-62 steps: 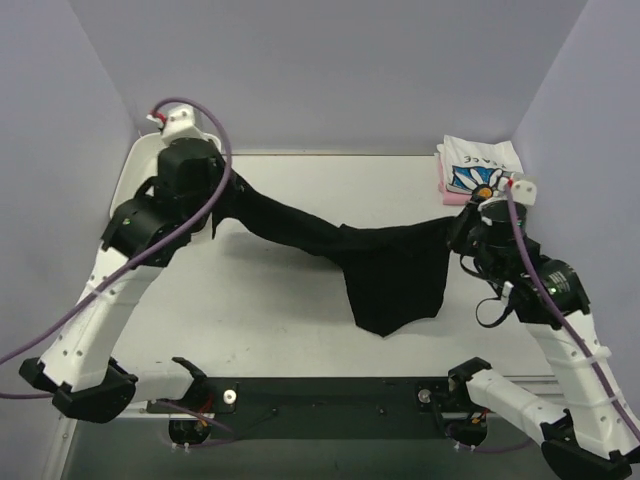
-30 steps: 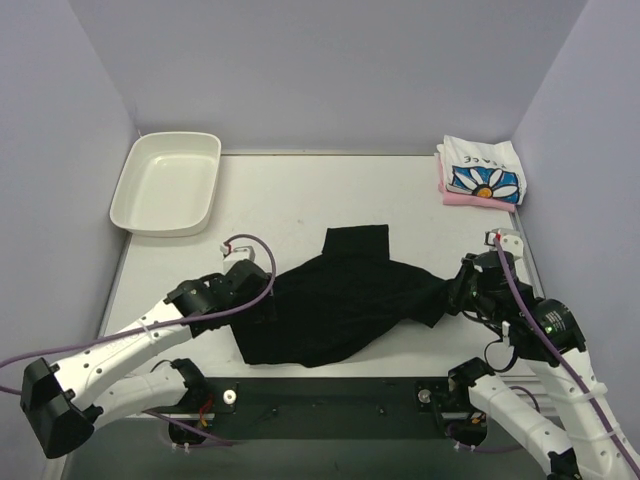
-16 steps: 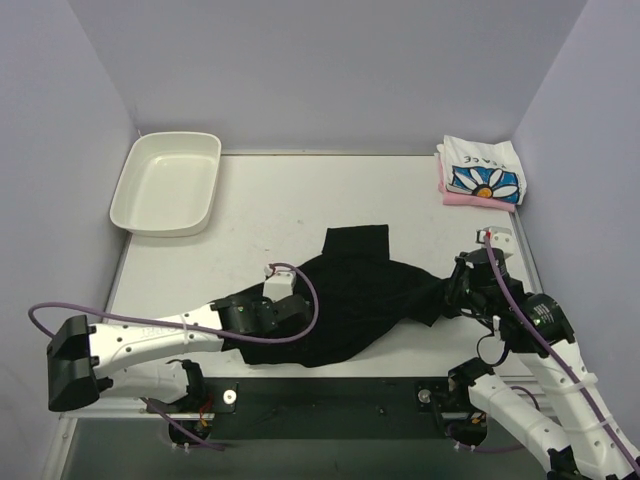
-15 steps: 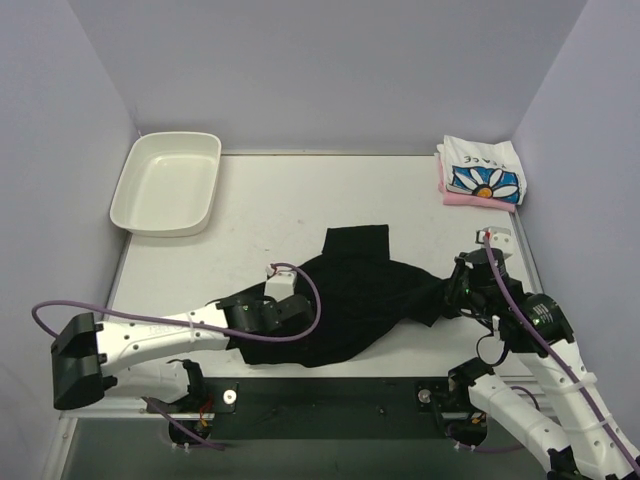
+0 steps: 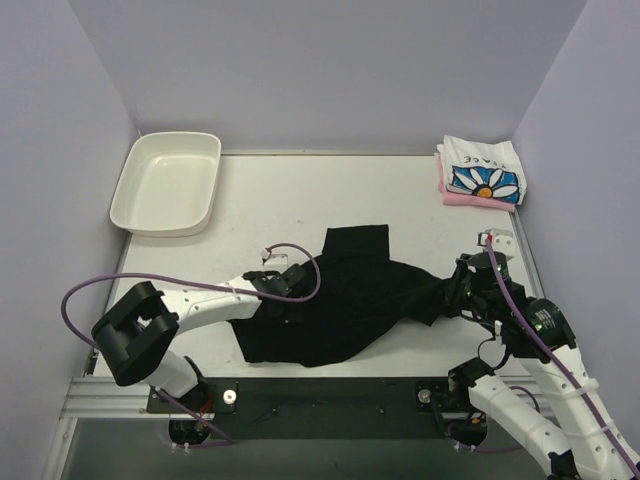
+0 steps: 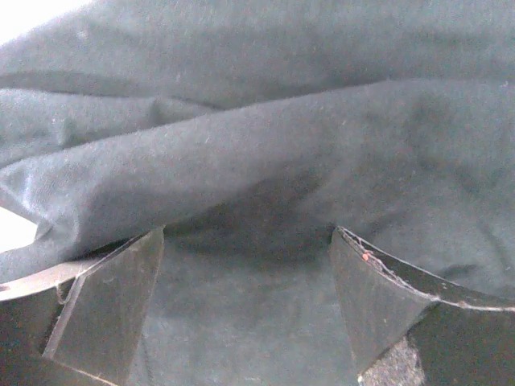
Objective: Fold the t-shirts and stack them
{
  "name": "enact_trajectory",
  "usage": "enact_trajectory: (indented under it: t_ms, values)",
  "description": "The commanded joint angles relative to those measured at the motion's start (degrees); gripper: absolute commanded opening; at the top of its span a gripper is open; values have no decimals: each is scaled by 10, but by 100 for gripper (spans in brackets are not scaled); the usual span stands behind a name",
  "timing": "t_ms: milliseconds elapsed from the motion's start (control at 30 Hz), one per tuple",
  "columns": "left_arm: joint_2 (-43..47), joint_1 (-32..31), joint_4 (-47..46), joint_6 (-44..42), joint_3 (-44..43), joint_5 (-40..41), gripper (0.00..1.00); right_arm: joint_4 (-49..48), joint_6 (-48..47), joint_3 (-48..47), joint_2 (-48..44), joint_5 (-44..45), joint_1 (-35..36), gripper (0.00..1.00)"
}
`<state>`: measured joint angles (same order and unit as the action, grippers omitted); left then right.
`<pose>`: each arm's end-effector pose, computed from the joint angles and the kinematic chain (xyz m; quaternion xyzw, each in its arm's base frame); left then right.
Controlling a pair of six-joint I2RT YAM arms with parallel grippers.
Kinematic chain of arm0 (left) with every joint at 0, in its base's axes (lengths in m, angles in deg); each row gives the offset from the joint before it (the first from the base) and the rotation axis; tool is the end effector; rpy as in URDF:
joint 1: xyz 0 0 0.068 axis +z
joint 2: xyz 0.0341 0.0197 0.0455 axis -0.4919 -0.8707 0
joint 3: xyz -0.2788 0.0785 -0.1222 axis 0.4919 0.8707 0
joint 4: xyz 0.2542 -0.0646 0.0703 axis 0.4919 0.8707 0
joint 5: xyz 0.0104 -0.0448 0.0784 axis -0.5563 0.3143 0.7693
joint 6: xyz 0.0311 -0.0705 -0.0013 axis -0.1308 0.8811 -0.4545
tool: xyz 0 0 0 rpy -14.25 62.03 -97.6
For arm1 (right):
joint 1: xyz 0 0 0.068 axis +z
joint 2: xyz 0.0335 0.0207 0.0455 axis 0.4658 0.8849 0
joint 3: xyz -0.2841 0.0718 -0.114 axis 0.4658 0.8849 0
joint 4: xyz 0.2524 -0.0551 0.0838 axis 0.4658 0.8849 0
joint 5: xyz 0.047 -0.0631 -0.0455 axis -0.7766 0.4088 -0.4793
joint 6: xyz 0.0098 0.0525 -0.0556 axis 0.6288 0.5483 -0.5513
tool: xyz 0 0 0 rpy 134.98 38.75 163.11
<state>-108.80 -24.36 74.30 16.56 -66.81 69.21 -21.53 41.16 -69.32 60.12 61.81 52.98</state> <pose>0.1762 -0.1947 0.1721 -0.0287 0.9703 0.0316 0.2380 0.1235 0.0446 0.3557 0.0644 0.8638 0.1467 0.4777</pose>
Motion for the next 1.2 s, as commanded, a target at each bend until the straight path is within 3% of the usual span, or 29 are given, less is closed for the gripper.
enact_trajectory:
  t_ms: [0, 233, 567, 700, 1000, 1167]
  values:
    - [-44, 36, -82, -55, -10, -15, 94, -5, -4, 8, -5, 8, 3, 0]
    - [-150, 95, -129, -109, -83, -45, 94, -7, 2, 15, -3, 2, 4, 0]
    - [-339, 219, -83, -197, -377, -84, 94, -14, 2, 18, 7, 8, 5, 0]
    - [-337, 232, -52, -218, -467, -65, 95, -19, 0, 18, 14, 15, 6, 0]
    - [-69, 195, -25, -210, -312, -24, 98, -49, 5, 38, 41, 8, 9, 0]
    - [35, 143, -1, -155, -162, 18, 98, -64, 8, 43, 56, 2, 13, 0]
